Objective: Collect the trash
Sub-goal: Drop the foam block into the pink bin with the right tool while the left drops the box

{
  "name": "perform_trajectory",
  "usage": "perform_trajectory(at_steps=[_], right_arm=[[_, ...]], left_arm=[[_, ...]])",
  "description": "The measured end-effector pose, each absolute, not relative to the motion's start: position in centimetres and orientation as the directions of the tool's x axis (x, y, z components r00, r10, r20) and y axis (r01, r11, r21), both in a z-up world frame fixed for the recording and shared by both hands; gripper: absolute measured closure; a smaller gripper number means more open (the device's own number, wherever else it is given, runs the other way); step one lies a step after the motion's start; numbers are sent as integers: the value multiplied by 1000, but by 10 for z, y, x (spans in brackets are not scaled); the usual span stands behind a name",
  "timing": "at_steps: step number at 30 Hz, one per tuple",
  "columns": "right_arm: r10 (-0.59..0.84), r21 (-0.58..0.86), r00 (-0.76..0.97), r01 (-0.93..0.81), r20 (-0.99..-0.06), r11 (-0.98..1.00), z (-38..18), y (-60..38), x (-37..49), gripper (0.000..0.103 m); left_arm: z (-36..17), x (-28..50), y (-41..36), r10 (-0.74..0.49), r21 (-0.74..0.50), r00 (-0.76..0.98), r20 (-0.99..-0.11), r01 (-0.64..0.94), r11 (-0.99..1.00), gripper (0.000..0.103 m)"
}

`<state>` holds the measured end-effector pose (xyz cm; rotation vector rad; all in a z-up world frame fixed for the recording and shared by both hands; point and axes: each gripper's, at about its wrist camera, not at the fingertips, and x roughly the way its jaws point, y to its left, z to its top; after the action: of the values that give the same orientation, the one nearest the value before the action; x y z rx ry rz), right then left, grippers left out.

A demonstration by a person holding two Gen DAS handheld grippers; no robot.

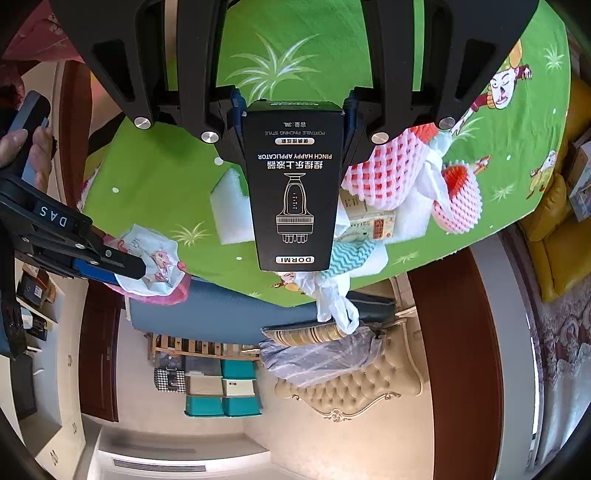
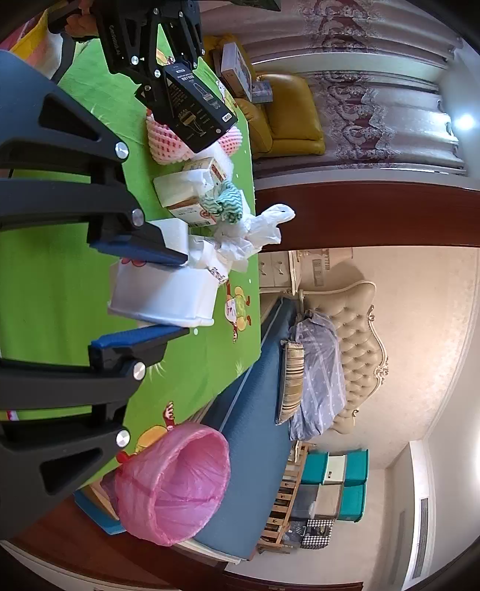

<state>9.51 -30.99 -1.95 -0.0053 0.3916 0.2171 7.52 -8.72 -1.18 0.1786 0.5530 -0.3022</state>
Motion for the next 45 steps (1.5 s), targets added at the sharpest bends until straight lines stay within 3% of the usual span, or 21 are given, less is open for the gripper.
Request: perform_trajectory(at_steps=[15,26,38,45], right_arm=[[154,31,921,-153,-357,988,-16,-333,100,71],[57,-9,939,-64,-339,998,-19,-378,116,71],[-75,-31,932,68,-355,997,-26,-488,147,71],[-80,57,927,108,-366,992,-36,-550,177,71]], left_arm=[[1,102,-119,-297,67,783,-547,395,916,66],[-4,150,-173,-366,29,706,-606,480,877,66],[-3,227,-270,-477,-71,597,-645,575,815,66],[-15,269,-341,-501,-92,551,-667,607,790,66]])
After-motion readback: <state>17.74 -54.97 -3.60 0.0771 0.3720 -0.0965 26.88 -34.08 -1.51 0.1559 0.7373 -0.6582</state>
